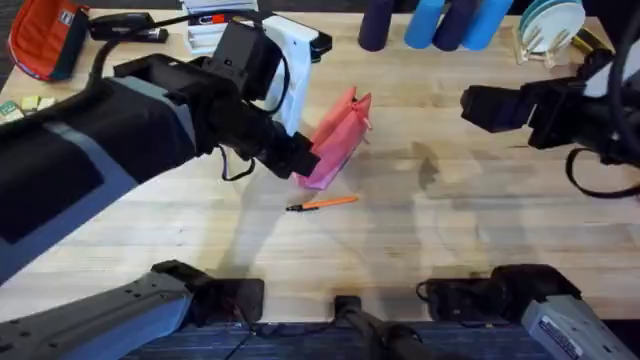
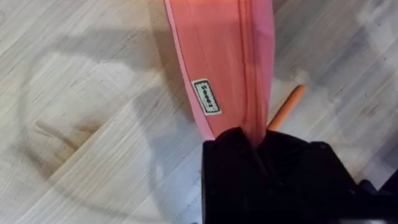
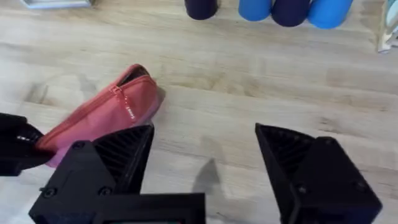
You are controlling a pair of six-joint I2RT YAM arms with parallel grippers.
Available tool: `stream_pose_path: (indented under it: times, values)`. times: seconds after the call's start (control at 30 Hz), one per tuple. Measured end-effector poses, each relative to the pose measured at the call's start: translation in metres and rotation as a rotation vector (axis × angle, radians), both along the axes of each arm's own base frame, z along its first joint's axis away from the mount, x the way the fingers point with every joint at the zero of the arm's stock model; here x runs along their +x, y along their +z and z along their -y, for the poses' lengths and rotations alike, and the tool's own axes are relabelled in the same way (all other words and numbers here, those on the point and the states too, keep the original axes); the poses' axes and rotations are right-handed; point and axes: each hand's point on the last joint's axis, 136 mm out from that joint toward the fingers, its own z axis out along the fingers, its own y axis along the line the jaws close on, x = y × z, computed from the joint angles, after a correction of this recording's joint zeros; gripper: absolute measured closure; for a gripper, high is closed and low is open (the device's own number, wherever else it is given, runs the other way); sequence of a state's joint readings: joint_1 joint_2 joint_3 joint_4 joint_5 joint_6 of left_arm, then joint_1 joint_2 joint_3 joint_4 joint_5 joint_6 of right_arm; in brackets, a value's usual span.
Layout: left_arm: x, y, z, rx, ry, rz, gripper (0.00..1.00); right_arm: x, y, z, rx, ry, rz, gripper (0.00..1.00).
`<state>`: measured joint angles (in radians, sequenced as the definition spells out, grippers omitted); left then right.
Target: Unzip the bag, pick up the pens from the table one at a time and place them inside, then zip the bag closed.
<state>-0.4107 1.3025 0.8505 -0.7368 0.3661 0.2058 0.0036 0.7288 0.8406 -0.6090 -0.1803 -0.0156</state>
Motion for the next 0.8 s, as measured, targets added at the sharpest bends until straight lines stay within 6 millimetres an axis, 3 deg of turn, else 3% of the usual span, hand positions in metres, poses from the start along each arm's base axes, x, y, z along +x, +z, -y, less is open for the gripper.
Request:
stream_pose_path:
  times: [0.37,0.8]
  values:
    - [0.0,0.0,0.0,0.0,0.0,-0.001,0.939,0.0,-0.012,-0.036,0.16,0.156,-0.092,0.005]
    - [0.0,0.0,0.0,0.0,0.0,0.0,0.956,0.008,-0.05,-0.062,0.346,0.216,-0.325,0.004]
